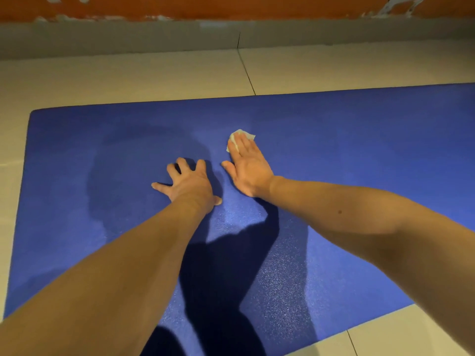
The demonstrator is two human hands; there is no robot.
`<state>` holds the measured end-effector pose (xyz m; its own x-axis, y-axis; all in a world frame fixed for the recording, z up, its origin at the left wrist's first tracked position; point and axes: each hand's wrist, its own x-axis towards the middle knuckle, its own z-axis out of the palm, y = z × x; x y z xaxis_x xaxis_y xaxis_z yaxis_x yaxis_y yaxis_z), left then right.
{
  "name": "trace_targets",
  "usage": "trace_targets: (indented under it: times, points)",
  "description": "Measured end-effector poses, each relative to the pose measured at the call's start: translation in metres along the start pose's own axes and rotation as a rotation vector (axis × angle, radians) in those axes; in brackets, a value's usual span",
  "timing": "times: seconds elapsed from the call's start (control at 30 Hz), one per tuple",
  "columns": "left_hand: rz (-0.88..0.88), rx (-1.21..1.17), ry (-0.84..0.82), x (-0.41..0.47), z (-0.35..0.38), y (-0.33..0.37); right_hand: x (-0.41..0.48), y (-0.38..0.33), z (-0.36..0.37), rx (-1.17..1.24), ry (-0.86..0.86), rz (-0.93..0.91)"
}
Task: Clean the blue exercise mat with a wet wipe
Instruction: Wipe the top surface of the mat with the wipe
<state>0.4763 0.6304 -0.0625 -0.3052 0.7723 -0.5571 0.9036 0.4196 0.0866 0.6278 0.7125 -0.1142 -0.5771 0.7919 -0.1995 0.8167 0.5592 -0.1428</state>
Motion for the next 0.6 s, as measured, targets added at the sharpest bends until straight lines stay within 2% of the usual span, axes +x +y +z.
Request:
trace_targets:
  times: [0.07, 0.1, 0.23, 0.3, 0.4, 0.47, 0.53, 0.6]
  points:
    - [0.0, 0.003, 0.005, 0.001, 0.001, -0.001, 0.002, 0.019, -0.004, -0.109, 0.019, -0.086]
    - [0.002, 0.002, 0.004, 0.001, 0.001, -0.001, 0.005, 0.03, -0.008, -0.138, 0.033, -0.07]
    - [0.004, 0.003, -0.013, 0.001, 0.001, -0.001, 0.024, 0.044, -0.018, -0.079, 0.017, 0.233]
    - [0.001, -0.002, -0.017, 0.002, 0.0, -0.001, 0.02, 0.022, -0.009, -0.045, 0.047, 0.262]
    - [0.002, -0.017, -0.023, 0.001, -0.001, -0.001, -0.004, -0.007, 0.0, 0.093, 0.02, 0.159]
    - [0.009, -0.021, -0.016, 0.0, -0.001, -0.002, -0.017, -0.011, -0.008, 0.205, 0.082, 0.071]
    - [0.015, -0.027, -0.004, -0.002, -0.001, -0.004, -0.026, -0.012, -0.028, 0.425, 0.223, 0.137]
    - [0.03, -0.012, -0.006, -0.004, -0.003, -0.006, -0.032, -0.01, -0.047, 0.659, 0.244, 0.291]
